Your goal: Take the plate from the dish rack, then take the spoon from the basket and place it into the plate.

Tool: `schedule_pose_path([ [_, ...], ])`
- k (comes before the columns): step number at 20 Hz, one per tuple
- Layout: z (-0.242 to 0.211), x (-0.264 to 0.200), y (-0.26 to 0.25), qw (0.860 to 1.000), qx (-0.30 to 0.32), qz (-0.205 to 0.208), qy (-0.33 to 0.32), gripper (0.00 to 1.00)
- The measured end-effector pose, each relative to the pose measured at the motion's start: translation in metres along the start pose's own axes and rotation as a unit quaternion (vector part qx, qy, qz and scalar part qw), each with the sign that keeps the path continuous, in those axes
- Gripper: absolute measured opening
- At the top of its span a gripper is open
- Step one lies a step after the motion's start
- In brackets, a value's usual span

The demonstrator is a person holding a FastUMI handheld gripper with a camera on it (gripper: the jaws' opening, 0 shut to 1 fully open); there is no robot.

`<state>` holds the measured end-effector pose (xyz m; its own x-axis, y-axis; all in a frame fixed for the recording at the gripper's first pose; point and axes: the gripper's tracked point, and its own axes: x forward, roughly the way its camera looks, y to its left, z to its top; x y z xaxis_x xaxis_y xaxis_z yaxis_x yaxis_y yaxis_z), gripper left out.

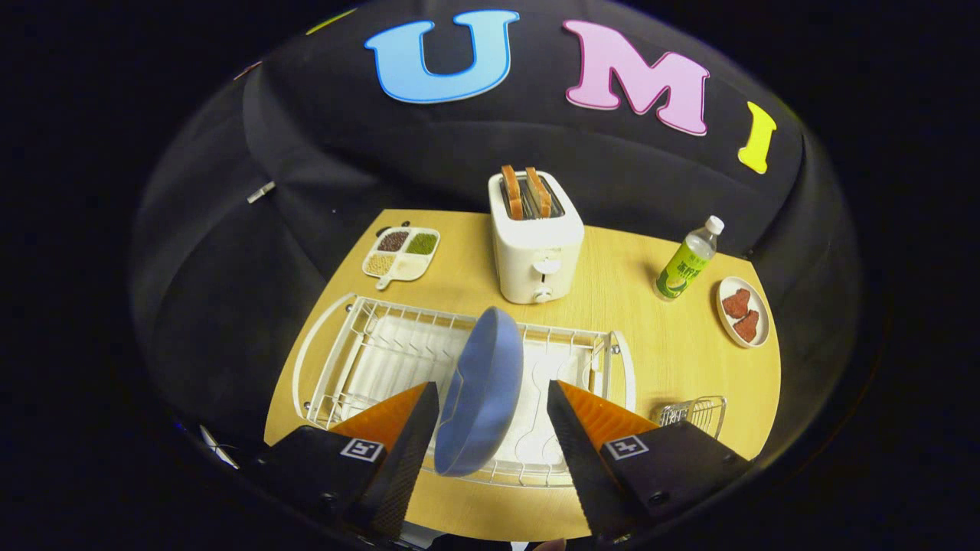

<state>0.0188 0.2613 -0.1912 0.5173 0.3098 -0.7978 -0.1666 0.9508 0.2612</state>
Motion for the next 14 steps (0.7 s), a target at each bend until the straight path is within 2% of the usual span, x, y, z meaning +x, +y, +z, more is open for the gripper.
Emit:
schedule_pose_path([
  [5, -0.032, 0.046, -0.008, 0.996, -0.019, -0.058, 0.068, 0.72],
  [8, -0.044, 0.052, -0.016, 0.989, -0.038, -0.101, 0.097, 0.42],
  [11, -0.033, 0.051, -0.013, 0.986, -0.053, -0.122, 0.100, 0.37],
  [14, -0.017, 0.044, -0.011, 0.981, -0.096, -0.144, 0.090, 0.37],
])
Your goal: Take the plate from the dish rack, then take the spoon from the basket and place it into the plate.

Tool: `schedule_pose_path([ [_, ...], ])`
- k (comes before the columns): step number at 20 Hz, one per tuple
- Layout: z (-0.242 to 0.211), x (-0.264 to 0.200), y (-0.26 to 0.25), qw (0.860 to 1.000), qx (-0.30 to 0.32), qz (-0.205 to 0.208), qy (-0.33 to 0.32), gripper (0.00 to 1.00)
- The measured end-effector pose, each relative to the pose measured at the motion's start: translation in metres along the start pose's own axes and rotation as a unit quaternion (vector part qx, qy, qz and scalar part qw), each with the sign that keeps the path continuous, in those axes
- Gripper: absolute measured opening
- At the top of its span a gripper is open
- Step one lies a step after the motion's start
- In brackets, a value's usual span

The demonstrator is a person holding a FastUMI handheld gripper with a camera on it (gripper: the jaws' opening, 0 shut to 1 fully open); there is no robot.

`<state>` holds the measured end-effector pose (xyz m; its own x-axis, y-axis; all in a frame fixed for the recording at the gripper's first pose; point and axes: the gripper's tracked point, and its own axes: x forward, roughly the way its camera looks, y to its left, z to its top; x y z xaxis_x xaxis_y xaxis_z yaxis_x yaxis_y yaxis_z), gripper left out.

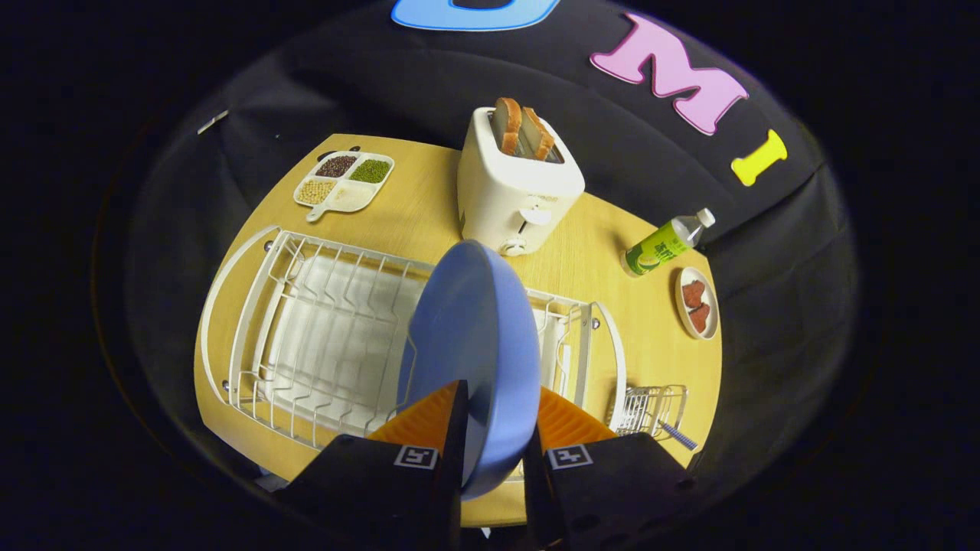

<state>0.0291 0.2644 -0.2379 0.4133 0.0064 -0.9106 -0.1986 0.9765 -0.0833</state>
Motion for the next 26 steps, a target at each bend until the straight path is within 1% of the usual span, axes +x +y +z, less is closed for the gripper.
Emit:
schedule_pose_path([
  [1, 0.007, -0.002, -0.002, 1.000, -0.013, -0.009, -0.010, 0.37],
  [2, 0.015, -0.007, -0.002, 0.999, -0.022, -0.011, -0.021, 0.34],
  [4, 0.023, -0.012, -0.007, 0.999, -0.033, -0.018, -0.038, 0.32],
  [5, 0.026, -0.014, -0.010, 0.999, -0.029, -0.010, -0.044, 0.32],
  [6, 0.024, -0.013, -0.010, 0.999, -0.020, 0.000, -0.045, 0.30],
  [7, 0.021, -0.016, -0.008, 0.999, -0.003, 0.022, -0.043, 0.30],
  [9, 0.018, -0.021, -0.002, 0.995, 0.032, 0.081, -0.045, 0.30],
  [11, 0.012, -0.031, -0.012, 0.991, 0.056, 0.111, -0.051, 0.30],
  [13, 0.003, -0.041, -0.024, 0.986, 0.066, 0.135, -0.065, 0.30],
  [16, -0.013, -0.062, -0.048, 0.978, 0.080, 0.166, -0.096, 0.30],
  [18, -0.023, -0.079, -0.068, 0.970, 0.092, 0.188, -0.125, 0.30],
  [19, -0.030, -0.086, -0.080, 0.967, 0.097, 0.196, -0.134, 0.30],
  [21, -0.048, -0.096, -0.108, 0.963, 0.114, 0.195, -0.146, 0.30],
  [24, -0.082, -0.104, -0.147, 0.959, 0.144, 0.198, -0.139, 0.29],
  [26, -0.115, -0.105, -0.165, 0.959, 0.164, 0.202, -0.115, 0.29],
])
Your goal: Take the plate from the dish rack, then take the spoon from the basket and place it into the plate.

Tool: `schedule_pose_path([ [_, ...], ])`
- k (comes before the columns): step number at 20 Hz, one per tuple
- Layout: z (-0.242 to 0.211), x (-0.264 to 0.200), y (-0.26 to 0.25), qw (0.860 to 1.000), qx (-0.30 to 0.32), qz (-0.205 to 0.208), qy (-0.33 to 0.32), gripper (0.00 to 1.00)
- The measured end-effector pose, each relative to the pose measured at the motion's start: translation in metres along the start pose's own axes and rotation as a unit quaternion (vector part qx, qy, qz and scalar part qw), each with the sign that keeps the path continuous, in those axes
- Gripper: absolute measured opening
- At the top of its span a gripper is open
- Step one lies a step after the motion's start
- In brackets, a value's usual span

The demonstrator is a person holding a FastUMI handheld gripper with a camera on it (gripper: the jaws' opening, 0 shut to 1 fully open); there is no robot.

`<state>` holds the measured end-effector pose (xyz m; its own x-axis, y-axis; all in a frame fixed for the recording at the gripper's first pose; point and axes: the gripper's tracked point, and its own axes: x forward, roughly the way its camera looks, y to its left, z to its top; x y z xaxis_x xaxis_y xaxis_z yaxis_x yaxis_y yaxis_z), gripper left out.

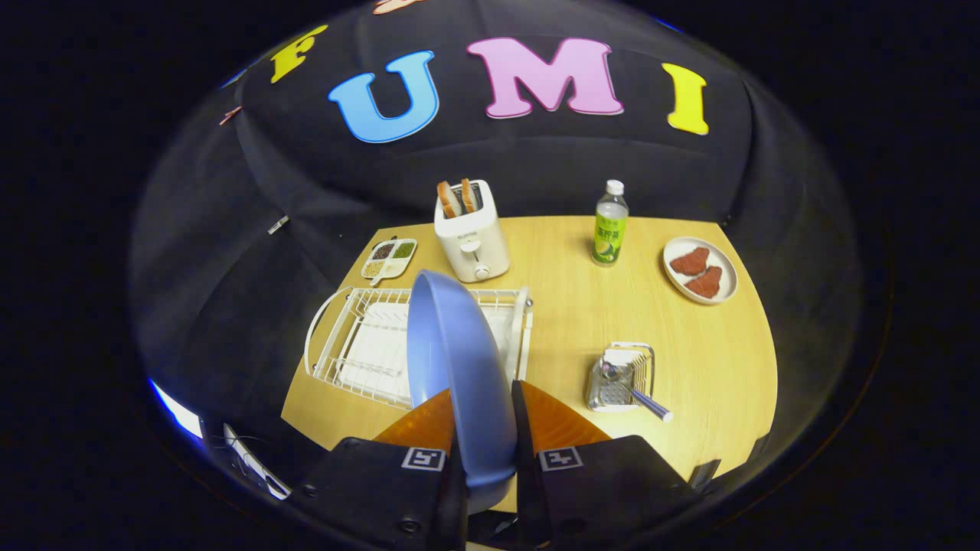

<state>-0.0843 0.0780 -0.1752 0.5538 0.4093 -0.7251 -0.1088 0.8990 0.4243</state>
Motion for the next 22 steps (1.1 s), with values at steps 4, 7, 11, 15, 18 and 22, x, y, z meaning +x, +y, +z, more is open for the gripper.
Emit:
schedule_pose_path([
  [4, -0.056, -0.025, -0.038, 0.999, 0.032, -0.006, 0.035, 0.29],
  [7, -0.101, -0.024, -0.056, 0.996, 0.069, 0.010, 0.053, 0.30],
  [11, -0.155, -0.008, -0.076, 0.988, 0.133, 0.019, 0.073, 0.30],
  [15, -0.190, 0.019, -0.083, 0.982, 0.168, 0.038, 0.076, 0.30],
  [18, -0.198, 0.038, -0.087, 0.978, 0.189, 0.035, 0.075, 0.30],
  [22, -0.201, 0.062, -0.082, 0.978, 0.188, 0.049, 0.080, 0.30],
])
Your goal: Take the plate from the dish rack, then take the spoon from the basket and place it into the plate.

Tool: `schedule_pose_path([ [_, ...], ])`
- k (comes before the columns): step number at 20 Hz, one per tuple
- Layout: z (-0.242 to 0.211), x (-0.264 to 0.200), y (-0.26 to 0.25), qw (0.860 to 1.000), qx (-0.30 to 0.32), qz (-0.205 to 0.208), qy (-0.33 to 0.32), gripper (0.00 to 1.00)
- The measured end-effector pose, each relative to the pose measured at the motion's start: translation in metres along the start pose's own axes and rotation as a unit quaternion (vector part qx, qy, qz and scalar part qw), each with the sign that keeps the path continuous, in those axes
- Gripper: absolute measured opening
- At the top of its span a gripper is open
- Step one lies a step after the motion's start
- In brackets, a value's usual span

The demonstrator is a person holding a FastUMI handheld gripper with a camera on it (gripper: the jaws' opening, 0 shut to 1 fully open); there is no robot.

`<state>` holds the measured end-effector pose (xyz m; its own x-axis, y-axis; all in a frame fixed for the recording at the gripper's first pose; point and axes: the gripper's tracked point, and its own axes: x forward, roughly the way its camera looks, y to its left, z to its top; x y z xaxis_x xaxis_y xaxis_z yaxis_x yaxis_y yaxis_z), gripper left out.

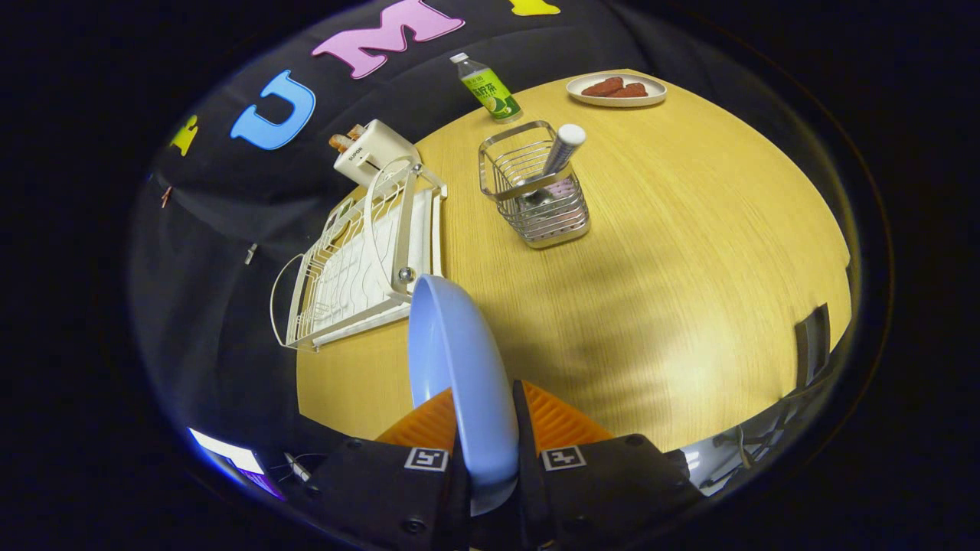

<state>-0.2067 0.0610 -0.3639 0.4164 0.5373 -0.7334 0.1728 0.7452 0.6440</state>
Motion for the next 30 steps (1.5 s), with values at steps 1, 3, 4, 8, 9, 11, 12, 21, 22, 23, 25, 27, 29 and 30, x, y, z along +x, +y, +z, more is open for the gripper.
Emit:
schedule_pose_path([
  [1, -0.002, 0.003, -0.002, 1.000, -0.003, -0.004, 0.006, 0.30],
  [3, -0.004, 0.010, 0.001, 1.000, 0.001, 0.004, 0.008, 0.30],
  [4, -0.005, 0.011, 0.001, 1.000, 0.005, 0.007, 0.009, 0.29],
  [8, -0.009, 0.019, -0.016, 1.000, 0.014, -0.020, 0.014, 0.36],
  [9, -0.007, 0.021, -0.020, 0.999, 0.014, -0.027, 0.014, 0.38],
  [11, -0.005, 0.024, -0.029, 0.999, 0.006, -0.045, 0.014, 0.44],
  [12, -0.005, 0.023, -0.033, 0.998, 0.001, -0.056, 0.015, 0.48],
  [21, 0.023, 0.006, -0.056, 0.991, -0.068, -0.111, -0.027, 0.74],
  [22, 0.031, -0.001, -0.053, 0.989, -0.087, -0.108, -0.041, 0.74],
  [23, 0.042, -0.010, -0.044, 0.987, -0.110, -0.101, -0.058, 0.74],
  [25, 0.065, -0.027, -0.014, 0.980, -0.160, -0.072, -0.097, 0.74],
  [27, 0.088, -0.046, 0.012, 0.966, -0.219, -0.044, -0.132, 0.74],
  [29, 0.117, -0.065, 0.032, 0.950, -0.259, -0.027, -0.175, 0.74],
  [30, 0.132, -0.068, 0.033, 0.943, -0.268, -0.032, -0.193, 0.74],
])
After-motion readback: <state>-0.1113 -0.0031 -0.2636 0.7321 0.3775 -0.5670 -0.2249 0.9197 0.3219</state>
